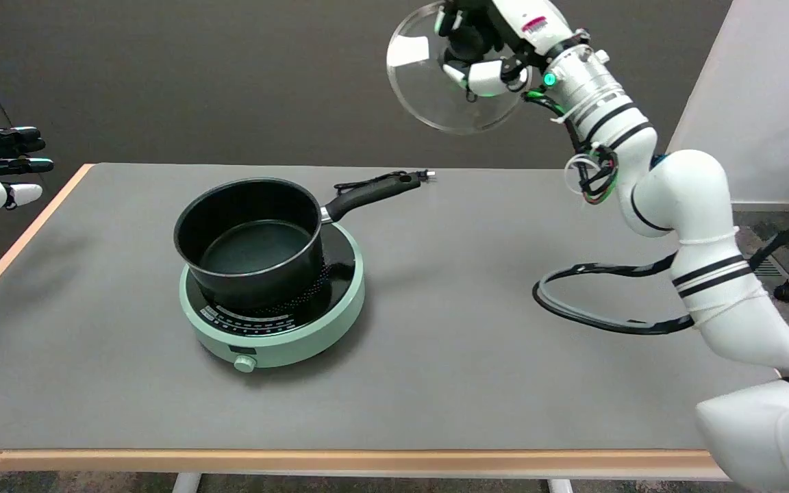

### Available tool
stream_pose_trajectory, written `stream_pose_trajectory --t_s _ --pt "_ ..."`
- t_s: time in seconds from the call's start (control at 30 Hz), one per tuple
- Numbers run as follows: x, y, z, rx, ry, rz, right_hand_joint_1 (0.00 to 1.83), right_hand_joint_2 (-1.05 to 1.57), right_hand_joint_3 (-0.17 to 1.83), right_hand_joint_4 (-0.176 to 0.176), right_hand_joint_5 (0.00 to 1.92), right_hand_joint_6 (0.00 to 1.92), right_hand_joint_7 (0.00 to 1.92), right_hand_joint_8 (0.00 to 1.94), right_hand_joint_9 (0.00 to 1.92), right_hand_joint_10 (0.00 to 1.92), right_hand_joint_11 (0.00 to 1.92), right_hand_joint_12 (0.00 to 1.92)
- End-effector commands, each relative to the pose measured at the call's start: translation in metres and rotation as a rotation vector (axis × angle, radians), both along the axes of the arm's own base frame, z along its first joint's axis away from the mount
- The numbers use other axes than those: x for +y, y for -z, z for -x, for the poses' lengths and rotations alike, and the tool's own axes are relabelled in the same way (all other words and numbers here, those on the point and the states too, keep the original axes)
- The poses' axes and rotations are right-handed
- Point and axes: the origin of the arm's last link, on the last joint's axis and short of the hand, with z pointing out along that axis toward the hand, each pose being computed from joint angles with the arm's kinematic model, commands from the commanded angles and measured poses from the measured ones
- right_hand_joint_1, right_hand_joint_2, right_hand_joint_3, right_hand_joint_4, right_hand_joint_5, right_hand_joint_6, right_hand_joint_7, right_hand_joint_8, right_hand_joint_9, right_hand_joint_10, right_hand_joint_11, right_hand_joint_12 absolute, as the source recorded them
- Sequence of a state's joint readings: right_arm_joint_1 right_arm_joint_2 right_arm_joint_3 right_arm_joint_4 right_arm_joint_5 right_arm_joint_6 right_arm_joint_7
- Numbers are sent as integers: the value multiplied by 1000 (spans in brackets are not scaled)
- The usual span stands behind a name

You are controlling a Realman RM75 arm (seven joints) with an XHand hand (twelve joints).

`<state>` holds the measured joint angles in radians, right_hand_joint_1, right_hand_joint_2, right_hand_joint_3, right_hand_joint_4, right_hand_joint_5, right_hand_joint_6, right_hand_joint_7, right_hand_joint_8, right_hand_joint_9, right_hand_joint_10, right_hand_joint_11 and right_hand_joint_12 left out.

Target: Place the pot lid onto the soup pot.

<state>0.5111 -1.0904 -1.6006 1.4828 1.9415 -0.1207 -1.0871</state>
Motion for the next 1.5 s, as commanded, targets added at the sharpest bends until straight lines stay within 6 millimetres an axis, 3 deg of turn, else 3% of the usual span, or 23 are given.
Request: stream_pose_trajectory --t_s 0.03,0.33,0.6,0.83,1.23,1.5 --pt "-8 61 -18 29 -43 -153 1356 844 676 176 664 1144 871 1376 852 1624 774 1921" --pt "-31 99 -6 -63 54 -324 1356 842 682 176 661 1153 869 1382 837 1619 777 1921" --pt "-54 135 -7 -17 97 -386 1356 843 680 176 665 1146 870 1380 838 1618 777 1921" --pt "-70 172 3 54 163 -454 1356 842 680 176 666 1145 870 1379 842 1621 776 1921" --pt "-73 196 17 215 189 -472 1356 841 682 176 668 1142 871 1378 851 1628 776 1921" --pt "-72 203 -2 189 235 -630 1357 841 679 176 670 1140 873 1374 858 1623 785 1921"
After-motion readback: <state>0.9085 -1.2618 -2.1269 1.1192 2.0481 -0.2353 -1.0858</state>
